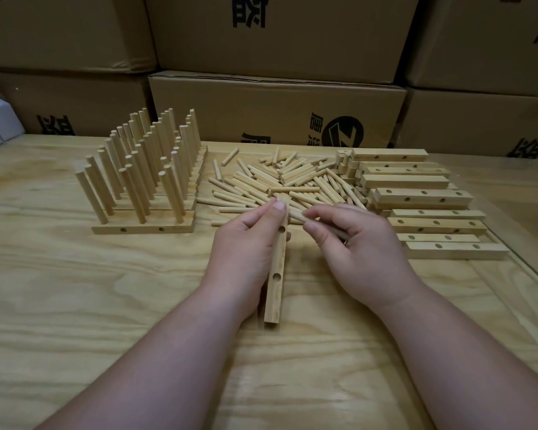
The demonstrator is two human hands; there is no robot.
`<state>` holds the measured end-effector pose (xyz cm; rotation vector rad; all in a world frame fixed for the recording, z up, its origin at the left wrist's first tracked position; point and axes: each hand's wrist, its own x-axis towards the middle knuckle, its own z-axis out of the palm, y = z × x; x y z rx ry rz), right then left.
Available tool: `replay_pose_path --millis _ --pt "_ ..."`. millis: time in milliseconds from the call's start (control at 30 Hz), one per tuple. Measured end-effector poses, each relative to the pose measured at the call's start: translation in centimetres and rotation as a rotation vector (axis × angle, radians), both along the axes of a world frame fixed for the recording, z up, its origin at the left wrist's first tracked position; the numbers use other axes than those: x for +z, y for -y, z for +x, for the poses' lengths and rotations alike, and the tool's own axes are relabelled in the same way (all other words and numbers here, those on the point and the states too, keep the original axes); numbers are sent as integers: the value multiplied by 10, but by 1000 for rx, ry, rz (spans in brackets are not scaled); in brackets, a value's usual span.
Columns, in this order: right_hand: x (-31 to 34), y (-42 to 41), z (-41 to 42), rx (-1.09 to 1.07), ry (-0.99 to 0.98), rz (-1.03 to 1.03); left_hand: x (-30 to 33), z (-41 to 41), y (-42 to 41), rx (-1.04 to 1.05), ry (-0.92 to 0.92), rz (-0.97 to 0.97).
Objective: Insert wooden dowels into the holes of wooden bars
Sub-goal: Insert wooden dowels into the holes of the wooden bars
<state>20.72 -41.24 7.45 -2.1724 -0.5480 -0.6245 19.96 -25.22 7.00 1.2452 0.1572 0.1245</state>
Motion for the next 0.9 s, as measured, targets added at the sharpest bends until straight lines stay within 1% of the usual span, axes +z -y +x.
replay_pose_path --millis 133,267,367,533,800,900 --pt "-1 0 -1 -16 -92 81 0 -1 -1 -44 0 28" --pt "-1 2 0 -45 -98 39 0 -1 0 -54 10 81" --pt "1 4 -1 -26 -128 38 0 -3 1 -64 33 151" --pt "0 8 0 28 -253 120 0 -3 -1 -108 18 224" --pt "2 12 -1 94 -424 267 2 -6 -2 -135 35 252" --pt "3 14 0 119 -469 292 2 -7 -2 -144 43 256"
